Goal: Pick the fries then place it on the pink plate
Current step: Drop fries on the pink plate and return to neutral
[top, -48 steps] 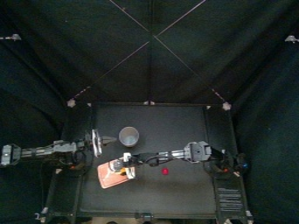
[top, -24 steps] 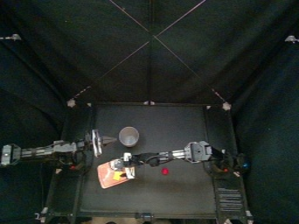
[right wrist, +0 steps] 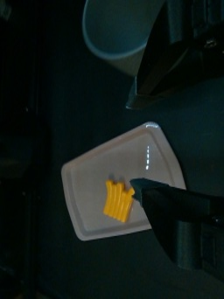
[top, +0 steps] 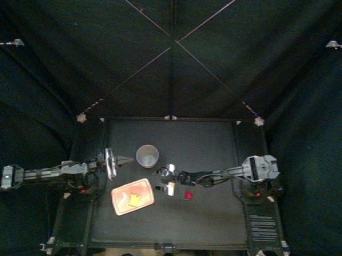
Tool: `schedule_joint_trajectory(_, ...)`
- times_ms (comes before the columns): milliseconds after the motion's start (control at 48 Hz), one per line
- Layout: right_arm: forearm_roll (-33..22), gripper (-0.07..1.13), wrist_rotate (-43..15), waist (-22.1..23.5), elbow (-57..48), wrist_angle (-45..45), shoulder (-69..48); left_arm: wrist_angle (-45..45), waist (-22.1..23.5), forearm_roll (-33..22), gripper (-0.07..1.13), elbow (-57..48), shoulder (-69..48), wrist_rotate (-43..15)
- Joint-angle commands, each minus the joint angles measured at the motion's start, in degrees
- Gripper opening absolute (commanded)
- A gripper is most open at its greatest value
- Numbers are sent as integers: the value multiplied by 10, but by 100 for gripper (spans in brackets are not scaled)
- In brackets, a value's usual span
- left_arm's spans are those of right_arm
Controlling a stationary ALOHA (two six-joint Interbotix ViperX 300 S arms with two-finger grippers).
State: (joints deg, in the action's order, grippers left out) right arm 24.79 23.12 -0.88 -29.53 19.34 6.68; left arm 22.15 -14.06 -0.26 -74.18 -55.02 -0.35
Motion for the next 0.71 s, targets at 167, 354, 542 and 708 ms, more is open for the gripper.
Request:
schedule_joint_trajectory(167, 42, 97, -1, 1, -120, 120, -116, 3, 2, 2, 1, 8, 0, 1)
schedule_joint_trajectory(354, 65, 97, -1, -3, -190, 158, -191, 3, 4, 2, 1, 8, 0, 1)
schedule_joint_trajectory(542, 57, 97, 0, -12, -252, 160, -266, 3, 5, 5, 1, 7, 0, 0)
schedule_joint_trajectory(708, 63, 97, -1, -23, -292, 160, -325, 3, 6, 6, 1, 6, 0, 1)
